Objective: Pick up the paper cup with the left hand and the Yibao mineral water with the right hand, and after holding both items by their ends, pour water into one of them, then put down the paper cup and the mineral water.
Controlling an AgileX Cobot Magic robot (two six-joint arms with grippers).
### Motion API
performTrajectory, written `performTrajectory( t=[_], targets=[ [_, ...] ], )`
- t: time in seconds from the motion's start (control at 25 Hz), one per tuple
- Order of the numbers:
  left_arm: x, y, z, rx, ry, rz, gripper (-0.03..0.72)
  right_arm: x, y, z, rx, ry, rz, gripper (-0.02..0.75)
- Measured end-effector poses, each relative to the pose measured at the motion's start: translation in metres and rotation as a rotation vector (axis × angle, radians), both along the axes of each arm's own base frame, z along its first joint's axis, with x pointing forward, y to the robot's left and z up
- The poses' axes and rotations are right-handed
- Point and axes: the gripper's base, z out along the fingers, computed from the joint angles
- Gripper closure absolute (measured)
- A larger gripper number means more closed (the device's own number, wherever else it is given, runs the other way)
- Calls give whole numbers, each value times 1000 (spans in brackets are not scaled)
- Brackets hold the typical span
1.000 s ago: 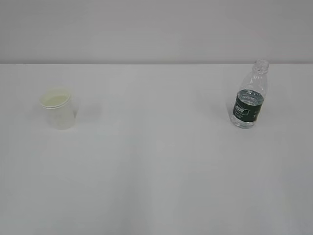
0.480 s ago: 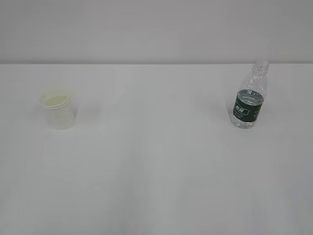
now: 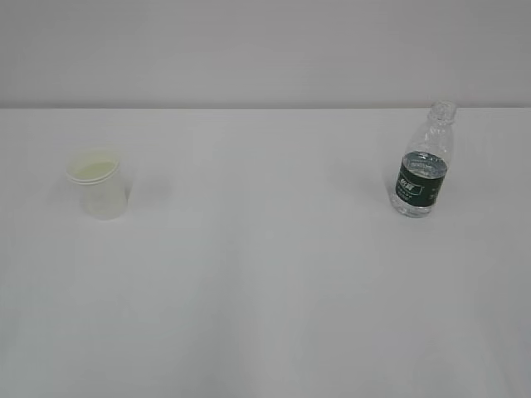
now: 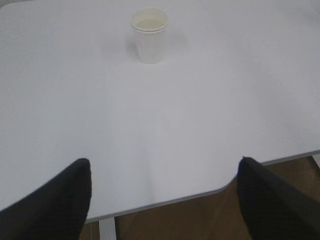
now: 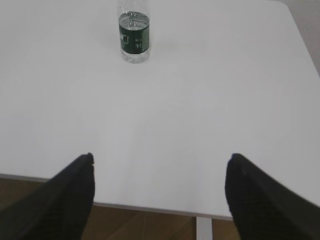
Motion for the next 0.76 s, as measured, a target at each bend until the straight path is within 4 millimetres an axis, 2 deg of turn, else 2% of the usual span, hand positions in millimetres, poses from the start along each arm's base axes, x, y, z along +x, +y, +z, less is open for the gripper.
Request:
performTrajectory(
  t=[0.2,0.76],
  targets=[
    [0,0,0,0,0,0,28,0,0,0,0,0,0,146],
    [0,0,0,0,0,0,59,0,0,0,0,0,0,150]
  ],
)
